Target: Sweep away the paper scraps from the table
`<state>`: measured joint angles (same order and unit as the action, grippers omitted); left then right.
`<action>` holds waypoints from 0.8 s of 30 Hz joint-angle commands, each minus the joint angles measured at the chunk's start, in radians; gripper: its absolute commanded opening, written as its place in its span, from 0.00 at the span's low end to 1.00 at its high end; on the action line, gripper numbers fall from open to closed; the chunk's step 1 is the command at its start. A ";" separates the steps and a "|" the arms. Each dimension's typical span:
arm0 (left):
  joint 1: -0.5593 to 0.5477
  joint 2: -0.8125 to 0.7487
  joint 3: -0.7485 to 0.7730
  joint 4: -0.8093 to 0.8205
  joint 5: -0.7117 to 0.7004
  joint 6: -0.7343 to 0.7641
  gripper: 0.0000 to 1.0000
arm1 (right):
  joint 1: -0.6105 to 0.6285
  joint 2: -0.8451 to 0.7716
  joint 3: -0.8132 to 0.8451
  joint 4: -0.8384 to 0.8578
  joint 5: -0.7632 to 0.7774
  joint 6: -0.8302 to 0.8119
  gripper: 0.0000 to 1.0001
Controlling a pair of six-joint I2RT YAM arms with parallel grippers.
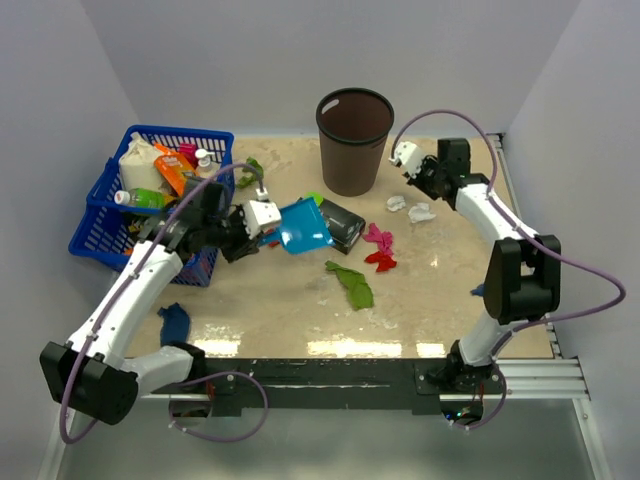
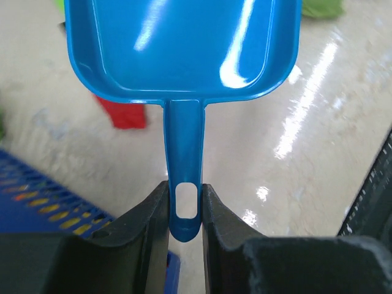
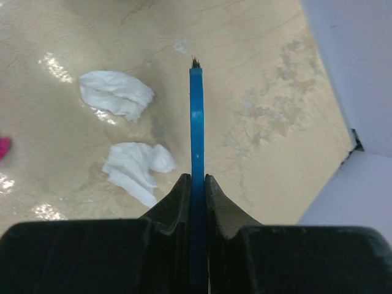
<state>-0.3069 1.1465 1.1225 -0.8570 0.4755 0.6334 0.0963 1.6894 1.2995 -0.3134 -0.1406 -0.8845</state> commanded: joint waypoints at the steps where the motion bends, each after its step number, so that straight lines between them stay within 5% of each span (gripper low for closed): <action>1: -0.115 0.024 -0.024 -0.085 -0.038 0.150 0.00 | 0.077 0.033 -0.045 0.031 0.078 0.026 0.00; 7: -0.150 0.082 -0.101 -0.074 -0.115 0.108 0.00 | 0.200 -0.028 -0.117 -0.084 0.102 0.074 0.00; 16: -0.189 0.079 -0.249 -0.002 -0.210 0.100 0.00 | 0.315 -0.396 -0.296 -0.343 0.059 0.076 0.00; 24: -0.233 0.125 -0.299 0.085 -0.247 0.017 0.25 | 0.313 -0.419 -0.108 -0.334 0.229 0.433 0.00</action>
<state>-0.5217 1.2510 0.8452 -0.8513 0.2520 0.6956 0.4145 1.2552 1.0554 -0.6605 -0.0124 -0.6895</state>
